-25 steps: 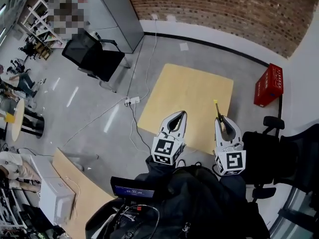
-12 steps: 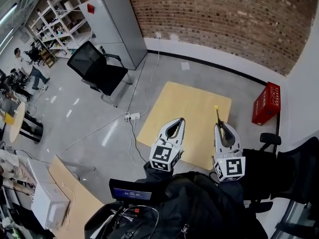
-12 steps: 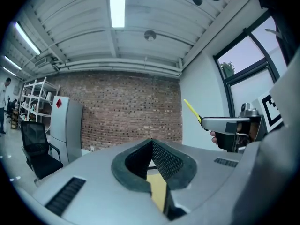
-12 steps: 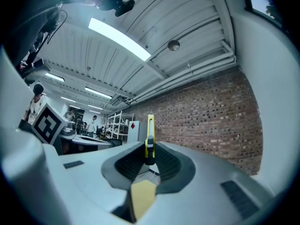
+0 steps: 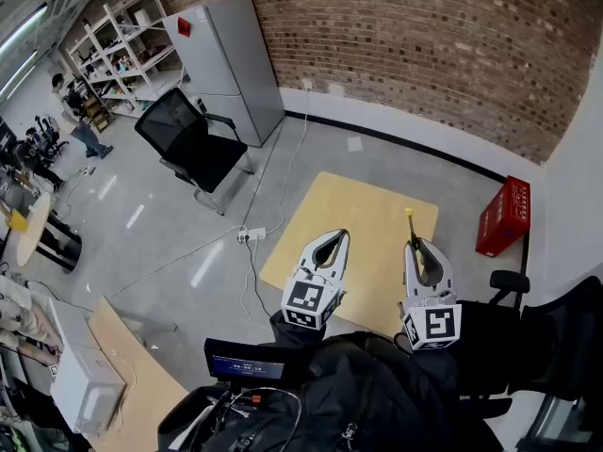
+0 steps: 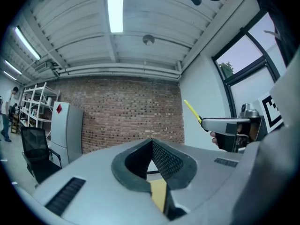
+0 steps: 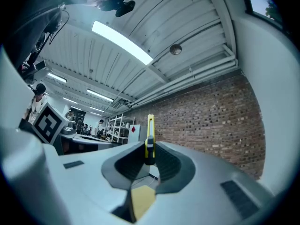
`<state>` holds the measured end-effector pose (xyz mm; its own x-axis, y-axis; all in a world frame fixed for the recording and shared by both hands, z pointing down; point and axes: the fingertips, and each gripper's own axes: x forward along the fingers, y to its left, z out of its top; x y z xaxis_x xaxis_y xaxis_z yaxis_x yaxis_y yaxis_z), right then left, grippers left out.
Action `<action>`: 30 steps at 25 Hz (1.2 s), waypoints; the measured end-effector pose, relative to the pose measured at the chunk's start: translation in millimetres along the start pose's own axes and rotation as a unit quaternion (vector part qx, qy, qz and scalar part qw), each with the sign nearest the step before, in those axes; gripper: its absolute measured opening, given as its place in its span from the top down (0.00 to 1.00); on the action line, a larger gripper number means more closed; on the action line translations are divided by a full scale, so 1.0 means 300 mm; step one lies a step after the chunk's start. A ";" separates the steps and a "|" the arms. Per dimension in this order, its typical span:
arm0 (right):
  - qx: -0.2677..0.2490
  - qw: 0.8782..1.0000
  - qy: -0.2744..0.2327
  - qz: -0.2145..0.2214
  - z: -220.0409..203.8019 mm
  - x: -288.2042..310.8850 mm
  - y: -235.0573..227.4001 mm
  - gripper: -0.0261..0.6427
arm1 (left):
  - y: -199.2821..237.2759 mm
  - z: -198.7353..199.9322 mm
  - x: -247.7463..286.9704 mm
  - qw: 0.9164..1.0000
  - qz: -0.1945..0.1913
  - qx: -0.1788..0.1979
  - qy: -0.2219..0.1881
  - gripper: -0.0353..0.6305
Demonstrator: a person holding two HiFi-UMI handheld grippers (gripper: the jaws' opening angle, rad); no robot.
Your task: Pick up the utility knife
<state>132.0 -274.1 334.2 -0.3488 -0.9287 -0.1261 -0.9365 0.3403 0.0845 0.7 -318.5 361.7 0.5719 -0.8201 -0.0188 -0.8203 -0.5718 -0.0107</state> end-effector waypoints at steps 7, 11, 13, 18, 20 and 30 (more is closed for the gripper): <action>-0.002 1.000 0.002 0.000 -0.010 0.018 -0.010 0.86 | 0.007 0.000 0.014 1.000 0.002 0.000 -0.005 0.94; -0.004 1.000 0.004 0.000 -0.017 0.024 -0.014 0.86 | 0.007 -0.003 0.020 1.000 0.002 0.000 -0.005 0.94; -0.006 1.000 0.006 0.001 -0.015 0.027 -0.011 0.86 | 0.009 -0.003 0.022 1.000 0.002 0.000 -0.004 0.94; -0.005 1.000 0.007 0.002 -0.015 0.032 -0.012 0.86 | 0.011 -0.008 0.023 1.000 0.004 -0.004 -0.003 0.95; -0.005 1.000 0.006 0.002 -0.017 0.035 -0.011 0.86 | 0.015 -0.013 0.025 1.000 0.005 -0.005 -0.002 0.94; -0.002 1.000 0.007 0.002 -0.024 0.022 -0.012 0.86 | 0.003 -0.024 0.025 1.000 0.002 -0.007 0.003 0.95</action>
<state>133.2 -282.5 340.2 -0.3528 -0.9291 -0.1111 -0.9347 0.3444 0.0883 4.3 -325.3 368.7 0.5685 -0.8226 -0.0129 -0.8226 -0.5686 0.0029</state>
